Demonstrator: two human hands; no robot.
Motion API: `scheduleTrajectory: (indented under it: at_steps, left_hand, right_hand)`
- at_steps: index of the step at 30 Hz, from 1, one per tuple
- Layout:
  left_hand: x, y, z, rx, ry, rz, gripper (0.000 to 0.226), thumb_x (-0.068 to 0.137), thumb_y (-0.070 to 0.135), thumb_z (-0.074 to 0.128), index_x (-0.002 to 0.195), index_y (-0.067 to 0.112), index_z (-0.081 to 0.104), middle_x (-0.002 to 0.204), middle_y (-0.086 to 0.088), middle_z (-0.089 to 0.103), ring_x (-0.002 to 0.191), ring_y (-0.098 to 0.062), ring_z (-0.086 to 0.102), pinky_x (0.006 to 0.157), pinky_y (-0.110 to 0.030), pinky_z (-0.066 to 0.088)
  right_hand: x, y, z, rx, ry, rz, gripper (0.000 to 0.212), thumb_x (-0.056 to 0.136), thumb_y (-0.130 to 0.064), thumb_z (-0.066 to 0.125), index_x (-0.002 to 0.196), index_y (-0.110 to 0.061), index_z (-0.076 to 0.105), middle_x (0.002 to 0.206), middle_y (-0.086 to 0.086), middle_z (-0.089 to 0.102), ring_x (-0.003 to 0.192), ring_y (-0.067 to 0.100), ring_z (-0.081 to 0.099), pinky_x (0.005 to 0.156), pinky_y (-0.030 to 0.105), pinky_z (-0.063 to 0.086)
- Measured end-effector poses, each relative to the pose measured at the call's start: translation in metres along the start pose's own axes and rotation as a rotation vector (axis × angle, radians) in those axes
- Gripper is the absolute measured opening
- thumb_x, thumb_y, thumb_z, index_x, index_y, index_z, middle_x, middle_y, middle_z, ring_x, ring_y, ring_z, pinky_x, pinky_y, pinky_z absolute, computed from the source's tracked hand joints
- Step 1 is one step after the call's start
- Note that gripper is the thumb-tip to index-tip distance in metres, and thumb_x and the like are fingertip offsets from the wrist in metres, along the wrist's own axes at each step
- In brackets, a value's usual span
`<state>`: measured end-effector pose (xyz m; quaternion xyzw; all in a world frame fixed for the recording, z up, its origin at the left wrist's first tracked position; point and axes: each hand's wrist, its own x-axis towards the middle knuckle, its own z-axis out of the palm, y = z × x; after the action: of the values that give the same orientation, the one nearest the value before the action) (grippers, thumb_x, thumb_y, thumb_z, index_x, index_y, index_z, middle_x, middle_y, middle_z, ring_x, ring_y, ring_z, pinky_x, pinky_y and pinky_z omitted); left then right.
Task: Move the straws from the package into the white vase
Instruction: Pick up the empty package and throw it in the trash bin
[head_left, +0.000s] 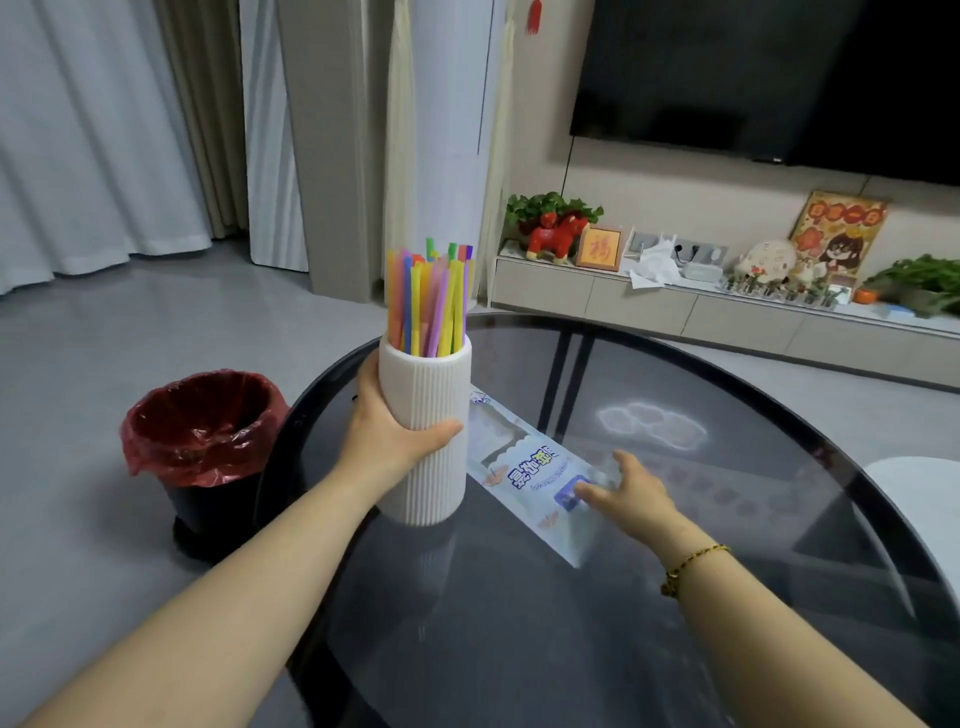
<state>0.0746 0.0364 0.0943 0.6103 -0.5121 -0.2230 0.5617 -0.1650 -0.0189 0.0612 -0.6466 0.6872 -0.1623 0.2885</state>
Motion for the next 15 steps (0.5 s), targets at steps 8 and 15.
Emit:
scheduleTrajectory:
  at_steps: [8, 15]
  left_hand:
    - [0.006, -0.001, 0.005, 0.052, 0.021, 0.003, 0.093, 0.056, 0.016, 0.082, 0.130, 0.017, 0.026, 0.105, 0.007, 0.042, 0.093, -0.011, 0.044, 0.078, -0.033, 0.039]
    - [0.004, 0.003, 0.004, 0.050, -0.014, -0.007, 0.090, 0.060, 0.016, 0.080, 0.131, 0.017, 0.024, 0.107, 0.005, 0.043, 0.094, -0.014, 0.046, 0.080, -0.034, 0.041]
  right_hand:
    - [0.015, 0.005, 0.020, -0.113, -0.003, 0.086, 0.050, 0.073, -0.043, 0.062, 0.115, -0.019, 0.049, 0.121, 0.005, 0.059, 0.117, 0.027, 0.046, 0.093, 0.035, 0.031]
    - [0.005, 0.011, 0.017, 0.249, 0.023, -0.028, 0.029, 0.084, -0.014, 0.053, 0.059, -0.019, 0.039, 0.065, -0.001, 0.048, 0.061, 0.017, 0.047, 0.050, 0.025, 0.037]
